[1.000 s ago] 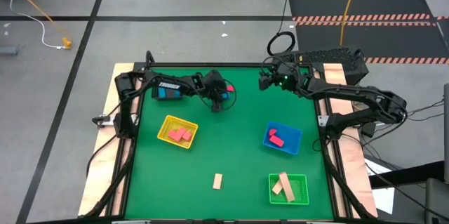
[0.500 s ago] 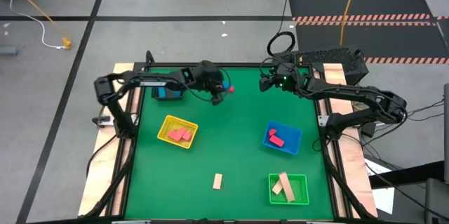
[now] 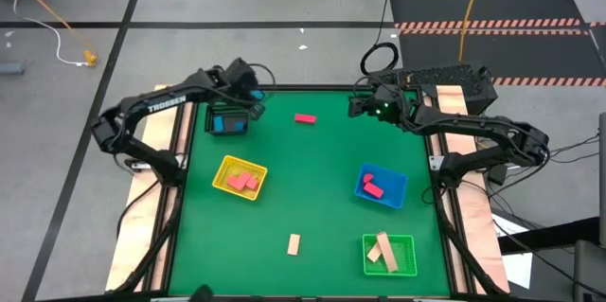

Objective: Sort & place blocks by color
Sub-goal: Put the blue square block into the black basket, then put the red rectangular block into the blue basket

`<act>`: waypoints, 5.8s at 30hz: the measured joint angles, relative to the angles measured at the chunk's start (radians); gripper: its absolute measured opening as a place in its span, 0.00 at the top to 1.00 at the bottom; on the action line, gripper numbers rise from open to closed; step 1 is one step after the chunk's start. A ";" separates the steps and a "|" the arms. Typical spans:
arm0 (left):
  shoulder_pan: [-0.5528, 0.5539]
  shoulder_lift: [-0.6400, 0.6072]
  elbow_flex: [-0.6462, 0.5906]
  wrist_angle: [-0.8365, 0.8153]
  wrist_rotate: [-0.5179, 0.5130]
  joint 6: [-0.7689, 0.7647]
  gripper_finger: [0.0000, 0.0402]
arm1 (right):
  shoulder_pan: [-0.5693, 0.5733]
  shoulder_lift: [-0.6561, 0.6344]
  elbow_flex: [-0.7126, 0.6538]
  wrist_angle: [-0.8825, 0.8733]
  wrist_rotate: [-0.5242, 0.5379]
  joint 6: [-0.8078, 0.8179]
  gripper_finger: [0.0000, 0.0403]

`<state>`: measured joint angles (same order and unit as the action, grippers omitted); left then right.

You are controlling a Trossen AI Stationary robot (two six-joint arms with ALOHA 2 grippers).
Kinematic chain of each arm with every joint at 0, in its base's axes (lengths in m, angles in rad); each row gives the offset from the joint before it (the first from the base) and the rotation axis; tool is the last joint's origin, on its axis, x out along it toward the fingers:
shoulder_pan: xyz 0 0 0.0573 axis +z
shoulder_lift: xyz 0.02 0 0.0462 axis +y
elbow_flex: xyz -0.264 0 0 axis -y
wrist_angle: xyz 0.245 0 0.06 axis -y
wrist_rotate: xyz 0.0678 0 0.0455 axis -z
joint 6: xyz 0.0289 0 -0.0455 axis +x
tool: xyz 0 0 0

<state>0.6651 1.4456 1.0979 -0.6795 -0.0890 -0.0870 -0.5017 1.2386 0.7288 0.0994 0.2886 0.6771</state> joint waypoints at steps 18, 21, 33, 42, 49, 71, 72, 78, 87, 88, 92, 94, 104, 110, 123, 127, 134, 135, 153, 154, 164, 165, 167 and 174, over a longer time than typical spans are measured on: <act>0.114 -0.007 -0.217 -0.178 0.011 -0.205 0.63 | 0.113 0.271 0.000 0.447 -0.007 0.013 0.45; 0.114 -0.007 -0.261 -0.125 0.011 -0.230 0.64 | 0.113 0.310 0.000 0.469 -0.007 -0.016 0.45; 0.113 -0.008 -0.290 -0.018 0.011 -0.374 0.51 | 0.106 0.380 0.000 0.510 -0.058 -0.121 0.45; 0.112 -0.008 -0.271 -0.032 0.073 -0.368 0.42 | 0.050 0.380 0.000 0.536 -0.056 -0.265 0.45; 0.112 -0.008 -0.130 -0.106 0.088 -0.367 0.42 | 0.025 0.380 0.019 0.536 -0.084 -0.331 0.45; 0.014 -0.008 0.249 -0.130 0.088 -0.278 0.42 | 0.019 0.585 0.182 0.467 -0.111 -0.417 0.45; 0.011 -0.008 0.251 -0.130 0.088 -0.278 0.42 | 0.022 0.594 0.200 0.449 -0.111 -0.441 0.45; -0.011 -0.008 0.252 -0.133 0.088 -0.279 0.42 | 0.033 0.632 0.287 0.334 -0.188 -0.683 0.45; -0.033 -0.008 0.252 -0.133 0.088 -0.282 0.42 | 0.031 0.683 0.321 0.255 -0.320 -0.778 0.45; -0.034 -0.008 0.252 -0.133 0.088 -0.282 0.42 | 0.031 0.688 0.321 0.255 -0.320 -0.779 0.45; -0.034 -0.008 0.252 -0.132 0.088 -0.285 0.42 | 0.030 0.695 0.321 0.256 -0.318 -0.800 0.45; -0.034 -0.008 0.252 -0.132 0.088 -0.285 0.42 | 0.030 0.708 0.323 0.276 -0.318 -0.797 0.45; -0.034 -0.008 0.252 -0.130 0.088 -0.286 0.42 | 0.030 0.781 0.321 0.309 -0.295 -0.749 0.45; -0.034 -0.008 0.252 -0.130 0.088 -0.290 0.42 | 0.032 0.778 0.321 0.321 -0.292 -0.742 0.45; -0.034 -0.008 0.252 -0.130 0.088 -0.291 0.42 | 0.043 0.778 0.342 0.277 -0.290 -0.638 0.45; -0.034 -0.008 0.252 -0.128 0.088 -0.289 0.42 | 0.038 0.794 0.416 0.136 -0.285 -0.644 0.46; -0.038 -0.008 0.252 -0.123 0.087 -0.293 0.42 | 0.040 0.837 0.559 -0.101 -0.239 -0.672 0.58; -0.039 -0.008 0.252 -0.121 0.087 -0.293 0.42 | 0.035 0.837 0.561 -0.109 -0.245 -0.660 0.60; -0.073 -0.008 0.252 -0.125 0.087 -0.309 0.42 | 0.017 0.803 0.558 -0.150 -0.394 -0.448 0.78; -0.073 -0.008 0.252 -0.125 0.088 -0.307 0.42 | 0.019 0.788 0.556 -0.167 -0.398 -0.442 0.78; -0.077 -0.008 0.252 -0.134 0.087 -0.280 0.42 | 0.080 0.567 0.555 -0.392 -0.398 -0.460 0.78; -0.078 -0.008 0.252 -0.134 0.087 -0.274 0.42 | 0.089 0.535 0.556 -0.423 -0.398 -0.460 0.78; -0.079 -0.008 0.252 -0.136 0.087 -0.263 0.42 | 0.106 0.468 0.557 -0.529 -0.397 -0.460 0.78; -0.089 -0.008 0.252 -0.140 0.088 -0.248 0.42 | 0.210 0.240 0.557 -0.823 -0.396 -0.333 0.78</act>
<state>0.5760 1.4372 1.3495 -0.8193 -0.0014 -0.3348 -0.2913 1.4787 1.2858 -0.7237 -0.1074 0.3443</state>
